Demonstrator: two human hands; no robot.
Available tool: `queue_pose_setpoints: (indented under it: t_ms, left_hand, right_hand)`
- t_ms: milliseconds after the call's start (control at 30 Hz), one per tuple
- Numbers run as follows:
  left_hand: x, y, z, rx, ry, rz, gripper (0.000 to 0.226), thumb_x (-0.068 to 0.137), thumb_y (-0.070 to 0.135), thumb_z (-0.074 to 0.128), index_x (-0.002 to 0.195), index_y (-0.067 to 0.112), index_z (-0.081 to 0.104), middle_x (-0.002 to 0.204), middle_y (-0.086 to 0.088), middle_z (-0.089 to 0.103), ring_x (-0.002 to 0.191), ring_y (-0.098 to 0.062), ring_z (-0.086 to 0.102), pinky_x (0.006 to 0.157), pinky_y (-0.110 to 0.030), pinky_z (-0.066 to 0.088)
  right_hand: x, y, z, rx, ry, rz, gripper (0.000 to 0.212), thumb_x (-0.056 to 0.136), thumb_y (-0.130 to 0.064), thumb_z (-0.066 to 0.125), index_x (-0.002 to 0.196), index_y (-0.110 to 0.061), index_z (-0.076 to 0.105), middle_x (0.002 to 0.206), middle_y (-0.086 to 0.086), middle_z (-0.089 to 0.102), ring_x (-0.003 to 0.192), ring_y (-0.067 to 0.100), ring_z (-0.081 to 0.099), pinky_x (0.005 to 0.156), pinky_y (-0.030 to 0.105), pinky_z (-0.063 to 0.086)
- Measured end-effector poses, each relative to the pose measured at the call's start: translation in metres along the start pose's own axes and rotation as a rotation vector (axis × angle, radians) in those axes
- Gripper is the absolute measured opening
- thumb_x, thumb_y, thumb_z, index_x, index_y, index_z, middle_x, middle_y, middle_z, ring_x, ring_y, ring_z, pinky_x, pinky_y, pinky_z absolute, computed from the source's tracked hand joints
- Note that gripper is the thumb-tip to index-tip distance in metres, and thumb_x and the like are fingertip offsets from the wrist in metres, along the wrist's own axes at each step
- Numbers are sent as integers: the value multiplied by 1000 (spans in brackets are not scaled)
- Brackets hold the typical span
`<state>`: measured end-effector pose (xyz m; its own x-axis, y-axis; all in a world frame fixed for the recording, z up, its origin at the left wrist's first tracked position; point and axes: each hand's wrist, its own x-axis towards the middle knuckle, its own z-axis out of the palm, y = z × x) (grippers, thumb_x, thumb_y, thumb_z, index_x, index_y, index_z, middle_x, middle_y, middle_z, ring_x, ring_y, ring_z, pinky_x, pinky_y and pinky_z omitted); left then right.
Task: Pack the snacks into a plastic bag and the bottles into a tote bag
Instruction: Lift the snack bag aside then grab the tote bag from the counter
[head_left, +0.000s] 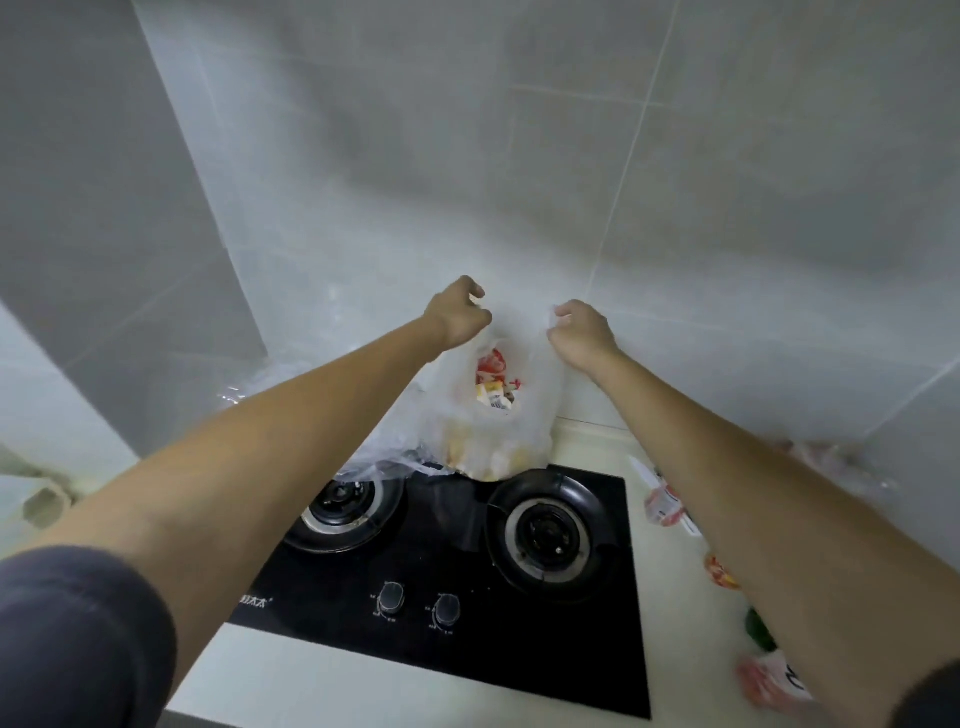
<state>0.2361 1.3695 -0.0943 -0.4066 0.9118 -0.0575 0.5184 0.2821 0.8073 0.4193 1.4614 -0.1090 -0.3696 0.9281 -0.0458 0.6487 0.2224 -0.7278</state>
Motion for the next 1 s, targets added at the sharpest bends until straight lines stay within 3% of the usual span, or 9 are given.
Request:
queue_pose_setpoints:
  t_ms: [100, 300, 667, 900, 1000]
  left_hand:
    - [-19, -10, -11, 284, 60, 115, 44, 94, 24, 58, 137, 16, 50, 131, -9, 57, 120, -28, 54, 97, -44, 51]
    - [-104, -53, -27, 552, 217, 191, 49, 97, 33, 52, 143, 16, 45, 137, -11, 50, 130, -30, 40, 90, -45, 49]
    - [-346, -224, -60, 602, 301, -244, 50, 96, 41, 50, 141, 19, 46, 135, -8, 51, 129, -30, 43, 98, -47, 46]
    - [-454, -337, -136, 559, 386, -480, 53, 97, 40, 50, 144, 17, 42, 139, -11, 48, 130, -33, 41, 96, -47, 46]
    - [-474, -384, -173, 534, 421, -521, 53, 96, 40, 52, 143, 16, 44, 136, -12, 50, 129, -33, 43, 98, -46, 44]
  right_hand:
    - [-19, -8, 0, -160, 41, -130, 40, 95, -17, 54, 135, -14, 57, 133, 7, 57, 125, 26, 54, 102, 34, 45]
    - [-77, -20, 28, -429, -27, -417, 40, 99, -29, 53, 137, -15, 55, 136, 8, 54, 132, 28, 44, 103, 46, 46]
    - [-231, -30, 194, -478, -347, -642, 48, 101, -41, 54, 141, -16, 50, 142, 5, 50, 136, 28, 44, 106, 43, 42]
    - [-301, -94, 310, -446, -546, -738, 53, 100, -41, 57, 146, -16, 46, 144, 6, 47, 139, 29, 38, 110, 48, 41]
    - [-315, -127, 372, -440, -633, -702, 54, 100, -39, 57, 148, -17, 44, 145, 8, 45, 137, 31, 37, 110, 44, 39]
